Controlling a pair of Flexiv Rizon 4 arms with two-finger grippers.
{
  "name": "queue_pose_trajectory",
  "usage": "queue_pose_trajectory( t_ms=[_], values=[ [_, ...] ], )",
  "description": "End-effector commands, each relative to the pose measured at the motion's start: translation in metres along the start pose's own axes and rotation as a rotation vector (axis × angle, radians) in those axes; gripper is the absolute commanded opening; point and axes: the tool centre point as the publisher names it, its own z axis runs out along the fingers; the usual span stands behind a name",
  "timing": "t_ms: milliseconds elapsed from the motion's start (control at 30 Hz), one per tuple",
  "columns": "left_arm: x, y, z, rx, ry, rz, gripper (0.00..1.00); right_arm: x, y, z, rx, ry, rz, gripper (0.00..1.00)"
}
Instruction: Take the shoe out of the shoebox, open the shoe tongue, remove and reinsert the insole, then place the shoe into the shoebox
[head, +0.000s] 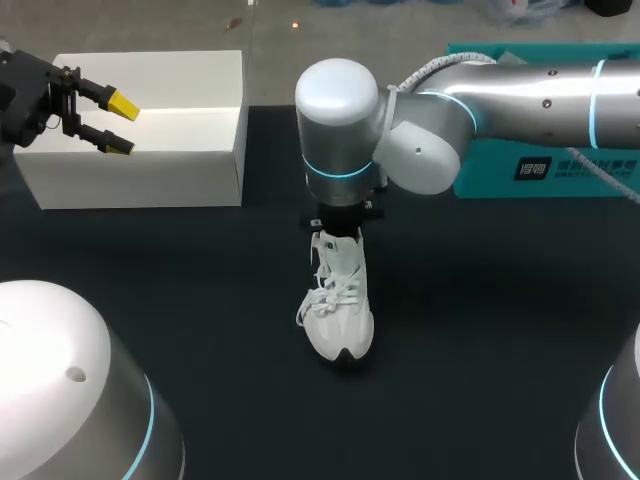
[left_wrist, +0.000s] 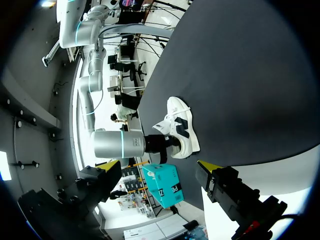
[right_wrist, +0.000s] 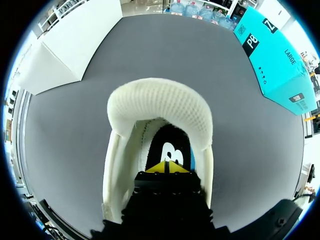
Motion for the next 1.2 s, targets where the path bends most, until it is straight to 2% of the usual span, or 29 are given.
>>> queue_pose_trajectory(
  t_ms=[33,500,900,1200],
  values=[
    [0.000,0.000,0.000,0.001,0.003,0.001,1.00,0.001,-0.009,0.006,-0.004,0.034,-0.013,0.00],
    [0.000,0.000,0.000,0.001,0.003,0.001,1.00,0.020,-0.007,0.003,-0.004,0.100,-0.078,0.00],
    [0.000,0.000,0.000,0.001,0.003,0.001,1.00,0.027,-0.003,-0.007,-0.015,0.126,-0.106,0.00],
    [0.000,0.000,0.000,0.001,0.003,0.001,1.00,0.015,0.007,-0.028,-0.055,0.016,-0.090,0.00]
  ],
)
